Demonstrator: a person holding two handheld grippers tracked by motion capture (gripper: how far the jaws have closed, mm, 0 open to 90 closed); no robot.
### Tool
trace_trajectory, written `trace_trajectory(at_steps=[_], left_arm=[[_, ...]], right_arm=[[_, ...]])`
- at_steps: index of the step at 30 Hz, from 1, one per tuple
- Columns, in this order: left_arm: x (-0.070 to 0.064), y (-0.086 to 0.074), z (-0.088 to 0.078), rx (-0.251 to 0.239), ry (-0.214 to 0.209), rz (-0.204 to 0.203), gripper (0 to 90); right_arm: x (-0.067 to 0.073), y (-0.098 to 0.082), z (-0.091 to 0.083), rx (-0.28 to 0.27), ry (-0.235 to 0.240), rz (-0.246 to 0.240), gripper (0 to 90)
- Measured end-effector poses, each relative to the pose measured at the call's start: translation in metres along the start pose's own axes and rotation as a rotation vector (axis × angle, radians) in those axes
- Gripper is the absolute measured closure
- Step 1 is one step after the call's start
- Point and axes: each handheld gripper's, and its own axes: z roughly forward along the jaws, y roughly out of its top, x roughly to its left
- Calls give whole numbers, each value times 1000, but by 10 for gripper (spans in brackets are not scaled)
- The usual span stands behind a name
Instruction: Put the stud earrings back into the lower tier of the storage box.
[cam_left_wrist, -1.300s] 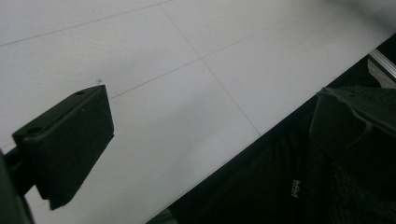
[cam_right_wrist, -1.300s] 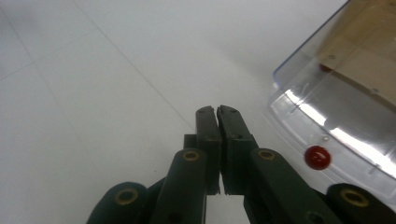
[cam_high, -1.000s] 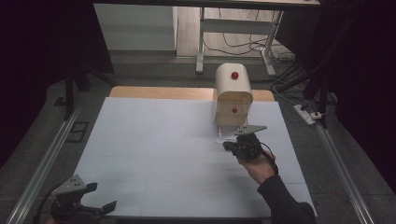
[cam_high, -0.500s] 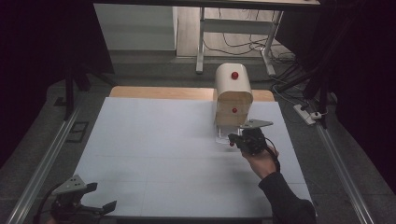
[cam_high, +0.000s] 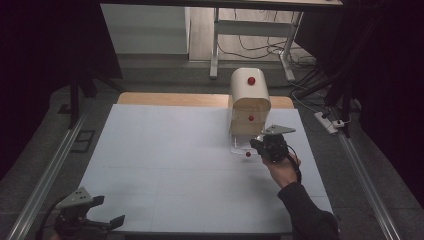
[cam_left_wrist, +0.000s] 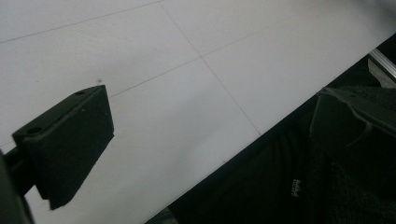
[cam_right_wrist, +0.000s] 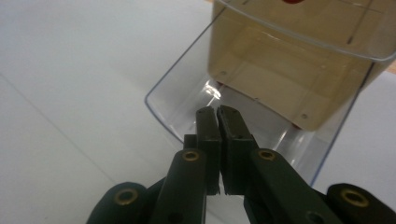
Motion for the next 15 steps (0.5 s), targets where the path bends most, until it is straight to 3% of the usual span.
trace_trajectory(at_steps=[15], left_arm=[[1,0,0,3,-1,-4,0]], right_arm=[[-21,-8,15,42,-87,15,863]])
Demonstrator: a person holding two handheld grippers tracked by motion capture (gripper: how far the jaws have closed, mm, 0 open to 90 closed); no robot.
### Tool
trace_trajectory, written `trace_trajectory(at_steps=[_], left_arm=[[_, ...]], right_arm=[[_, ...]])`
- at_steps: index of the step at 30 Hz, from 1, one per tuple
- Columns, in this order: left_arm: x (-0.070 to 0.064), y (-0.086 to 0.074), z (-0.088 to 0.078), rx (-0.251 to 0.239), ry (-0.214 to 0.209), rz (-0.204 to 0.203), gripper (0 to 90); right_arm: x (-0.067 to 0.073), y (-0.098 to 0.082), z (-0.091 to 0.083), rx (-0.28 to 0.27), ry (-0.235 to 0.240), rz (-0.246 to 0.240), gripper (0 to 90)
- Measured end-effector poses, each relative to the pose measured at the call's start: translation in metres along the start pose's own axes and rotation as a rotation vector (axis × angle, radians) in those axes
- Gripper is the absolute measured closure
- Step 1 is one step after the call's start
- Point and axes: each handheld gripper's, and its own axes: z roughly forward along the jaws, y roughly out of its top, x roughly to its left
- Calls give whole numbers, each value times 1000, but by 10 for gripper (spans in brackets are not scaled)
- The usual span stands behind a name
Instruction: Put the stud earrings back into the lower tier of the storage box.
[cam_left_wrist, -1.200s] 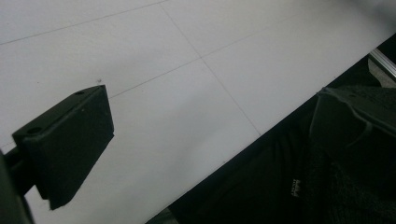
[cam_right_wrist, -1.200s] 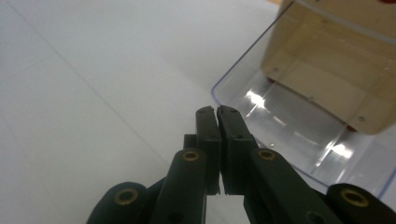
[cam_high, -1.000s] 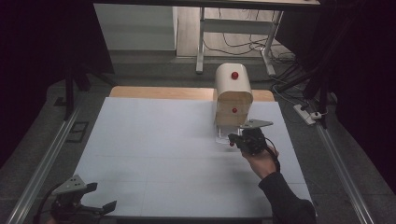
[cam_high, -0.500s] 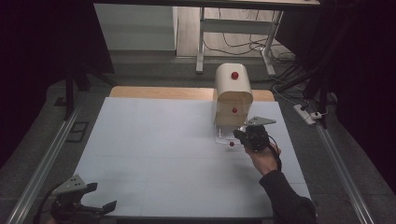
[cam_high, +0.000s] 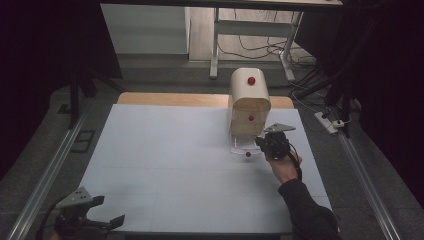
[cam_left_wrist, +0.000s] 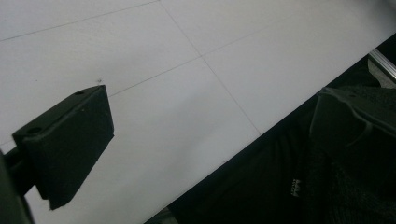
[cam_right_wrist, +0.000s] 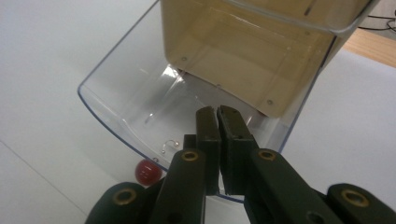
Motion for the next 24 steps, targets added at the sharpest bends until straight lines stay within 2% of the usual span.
trace_trajectory(at_steps=[6,11,16,24], left_arm=[[0,0,0,0,1,2,0],[-1,0,0,0,1,4,0],[-1,0,0,3,2,5,0],[-1,0,0,3,2,5,0]], right_arm=[[0,-5,6,32,7,0,858],[3,-3,4,4,9,-1,785],[4,-3,4,5,7,-6,708],[6,-1,-1,-29,28,22,601]])
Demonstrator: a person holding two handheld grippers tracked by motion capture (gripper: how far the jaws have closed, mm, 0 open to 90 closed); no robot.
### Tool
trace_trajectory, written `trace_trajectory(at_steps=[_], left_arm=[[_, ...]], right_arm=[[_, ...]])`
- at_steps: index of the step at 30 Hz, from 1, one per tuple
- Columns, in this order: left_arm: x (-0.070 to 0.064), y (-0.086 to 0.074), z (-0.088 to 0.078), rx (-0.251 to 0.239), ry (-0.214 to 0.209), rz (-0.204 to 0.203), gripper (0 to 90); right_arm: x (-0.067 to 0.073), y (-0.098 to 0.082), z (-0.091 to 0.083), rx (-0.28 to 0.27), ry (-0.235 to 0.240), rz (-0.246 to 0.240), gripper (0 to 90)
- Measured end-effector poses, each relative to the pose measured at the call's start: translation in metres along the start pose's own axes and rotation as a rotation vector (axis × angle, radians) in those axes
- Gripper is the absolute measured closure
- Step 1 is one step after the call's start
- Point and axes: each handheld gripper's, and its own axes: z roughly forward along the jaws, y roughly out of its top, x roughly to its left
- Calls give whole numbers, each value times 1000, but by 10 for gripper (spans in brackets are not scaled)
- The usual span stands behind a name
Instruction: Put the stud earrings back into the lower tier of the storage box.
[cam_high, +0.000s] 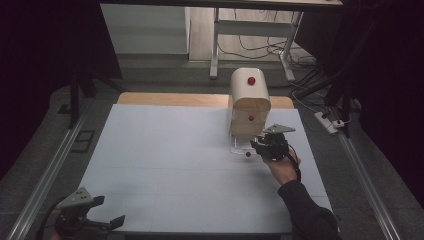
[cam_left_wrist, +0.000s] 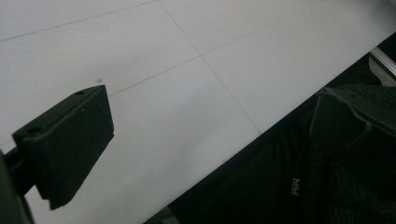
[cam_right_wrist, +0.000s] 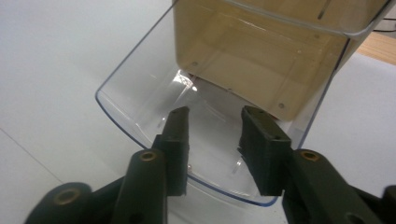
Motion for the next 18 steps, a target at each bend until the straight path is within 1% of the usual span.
trace_trajectory(at_steps=[5,8,10,14,18], left_arm=[[0,0,0,-1,0,-1,0],[0,0,0,-2,0,-1,0],[0,0,0,-1,0,-1,0],[0,0,0,-2,0,-1,0],[0,0,0,-1,0,-1,0]], right_arm=[[3,1,0,0,27,10,535],[6,1,0,-4,44,7,486],[9,1,0,-3,58,2,456],[14,2,0,-12,92,11,393],[18,2,1,-7,115,9,339]])
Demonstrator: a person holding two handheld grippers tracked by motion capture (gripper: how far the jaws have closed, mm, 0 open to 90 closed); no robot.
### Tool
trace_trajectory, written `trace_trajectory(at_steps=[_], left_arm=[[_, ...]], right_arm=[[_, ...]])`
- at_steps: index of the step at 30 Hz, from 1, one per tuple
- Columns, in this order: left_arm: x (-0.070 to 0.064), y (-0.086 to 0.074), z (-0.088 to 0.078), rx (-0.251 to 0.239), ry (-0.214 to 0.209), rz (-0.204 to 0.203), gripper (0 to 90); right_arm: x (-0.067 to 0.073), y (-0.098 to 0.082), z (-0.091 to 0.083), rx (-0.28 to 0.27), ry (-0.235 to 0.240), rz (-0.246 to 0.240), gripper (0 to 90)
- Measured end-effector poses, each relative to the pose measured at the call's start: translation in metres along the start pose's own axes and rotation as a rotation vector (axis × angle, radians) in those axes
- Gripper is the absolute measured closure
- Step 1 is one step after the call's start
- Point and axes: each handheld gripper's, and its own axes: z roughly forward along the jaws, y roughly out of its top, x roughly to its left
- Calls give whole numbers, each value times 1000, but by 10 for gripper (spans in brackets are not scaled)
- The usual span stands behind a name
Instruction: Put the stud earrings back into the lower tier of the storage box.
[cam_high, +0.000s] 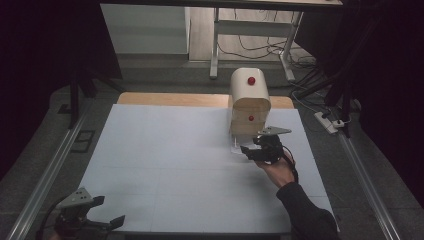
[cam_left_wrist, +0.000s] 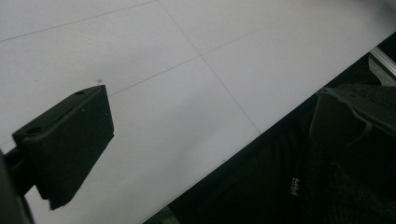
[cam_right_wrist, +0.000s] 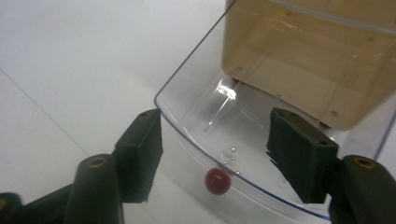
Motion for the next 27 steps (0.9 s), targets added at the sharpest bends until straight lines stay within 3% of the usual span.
trace_trajectory(at_steps=[17,27], left_arm=[[-1,0,0,2,0,3,0],[0,0,0,2,-1,2,0]], right_arm=[[16,-2,1,47,39,-20,187],[25,-4,-6,65,72,-39,115]])
